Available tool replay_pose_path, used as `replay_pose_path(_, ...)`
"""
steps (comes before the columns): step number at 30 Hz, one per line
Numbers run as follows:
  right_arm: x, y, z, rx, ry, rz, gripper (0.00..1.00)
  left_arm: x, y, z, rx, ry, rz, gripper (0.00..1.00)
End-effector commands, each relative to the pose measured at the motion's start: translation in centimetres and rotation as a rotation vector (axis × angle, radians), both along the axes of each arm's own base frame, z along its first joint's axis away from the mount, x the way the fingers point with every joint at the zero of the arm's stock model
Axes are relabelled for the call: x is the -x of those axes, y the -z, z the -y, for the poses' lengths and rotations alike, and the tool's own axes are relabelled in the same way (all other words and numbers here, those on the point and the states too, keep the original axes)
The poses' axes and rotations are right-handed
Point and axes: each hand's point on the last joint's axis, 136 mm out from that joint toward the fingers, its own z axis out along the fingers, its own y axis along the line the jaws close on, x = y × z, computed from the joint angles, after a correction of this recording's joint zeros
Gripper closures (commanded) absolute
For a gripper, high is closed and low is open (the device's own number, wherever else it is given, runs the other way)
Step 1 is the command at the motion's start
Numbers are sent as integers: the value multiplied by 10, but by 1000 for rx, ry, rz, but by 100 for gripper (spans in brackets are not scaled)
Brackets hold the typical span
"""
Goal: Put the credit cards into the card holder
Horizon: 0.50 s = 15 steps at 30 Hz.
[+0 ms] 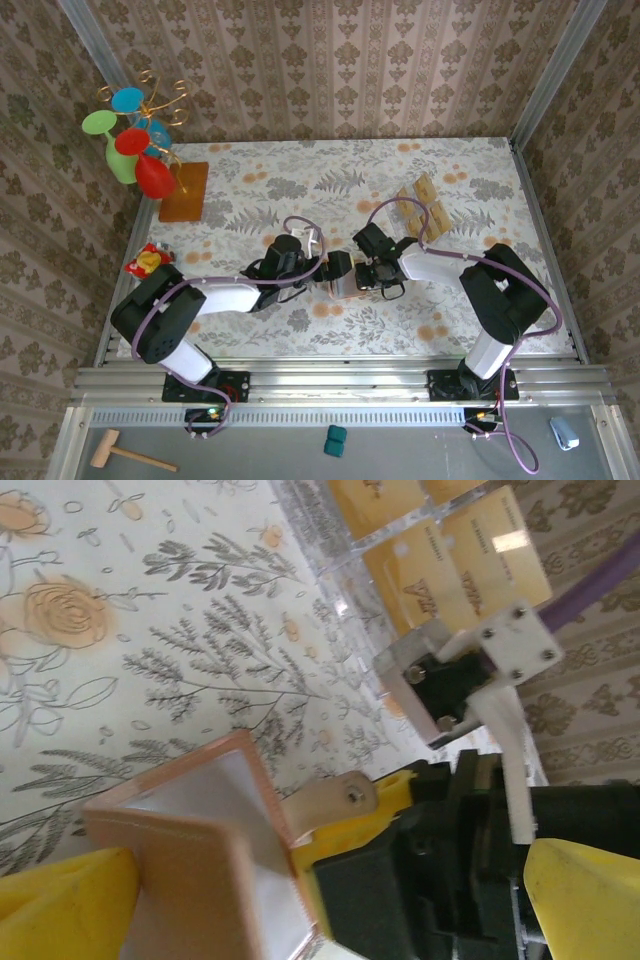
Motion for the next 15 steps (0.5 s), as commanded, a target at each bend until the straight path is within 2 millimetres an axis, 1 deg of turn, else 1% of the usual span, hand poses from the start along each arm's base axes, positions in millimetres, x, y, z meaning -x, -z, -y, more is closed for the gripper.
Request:
replay_pose_path(1, 8, 17, -17, -86, -26, -66, 65, -1, -24, 11, 81, 11, 33, 0)
replay_pose_path(8, -7, -22, -7, -140, 4, -8, 58, 0, -23, 14, 85, 14, 26, 0)
replay_pose_path(11, -12, -32, 1, -142, 24, 6, 55, 0, -23, 17, 89, 18, 26, 0)
replay_pose_path(15, -16, -40, 15, -132, 60, 21, 55, 1, -24, 21, 96, 26, 27, 0)
